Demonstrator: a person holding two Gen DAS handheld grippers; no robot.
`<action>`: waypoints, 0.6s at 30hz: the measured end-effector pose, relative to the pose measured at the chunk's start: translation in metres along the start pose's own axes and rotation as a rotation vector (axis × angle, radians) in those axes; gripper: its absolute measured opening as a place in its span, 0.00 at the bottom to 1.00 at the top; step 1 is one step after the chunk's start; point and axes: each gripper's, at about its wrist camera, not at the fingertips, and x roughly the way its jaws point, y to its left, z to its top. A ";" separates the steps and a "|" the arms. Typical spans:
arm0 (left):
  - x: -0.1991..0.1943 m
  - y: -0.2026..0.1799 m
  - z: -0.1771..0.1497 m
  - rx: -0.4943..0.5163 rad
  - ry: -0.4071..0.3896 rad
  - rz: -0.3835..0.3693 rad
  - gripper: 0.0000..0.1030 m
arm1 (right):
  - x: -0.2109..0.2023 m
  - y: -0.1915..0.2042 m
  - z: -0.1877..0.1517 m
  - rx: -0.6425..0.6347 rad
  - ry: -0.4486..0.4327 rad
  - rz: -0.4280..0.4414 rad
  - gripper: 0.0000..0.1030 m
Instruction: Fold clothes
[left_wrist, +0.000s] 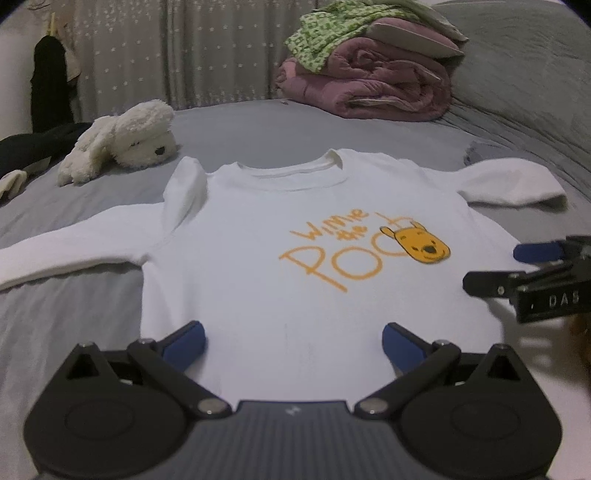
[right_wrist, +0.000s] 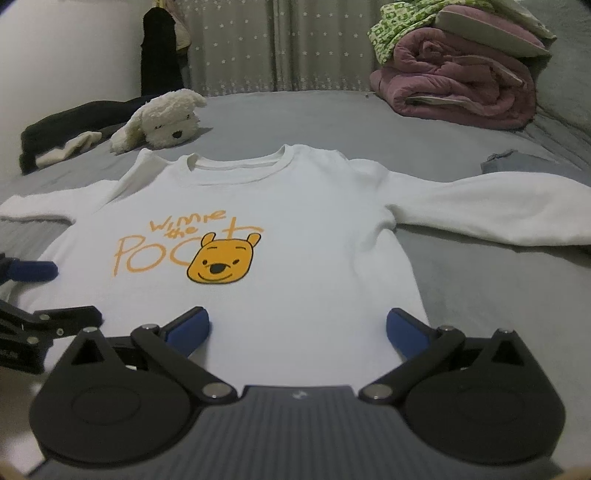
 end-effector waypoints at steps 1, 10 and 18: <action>-0.002 0.000 -0.001 0.008 0.000 -0.004 1.00 | -0.001 -0.001 -0.001 -0.005 0.001 0.004 1.00; -0.020 0.003 -0.016 0.063 0.000 -0.047 1.00 | -0.017 -0.008 -0.014 -0.038 -0.010 0.025 1.00; -0.030 0.004 -0.023 0.082 -0.008 -0.051 1.00 | -0.029 -0.011 -0.022 -0.066 -0.008 0.039 1.00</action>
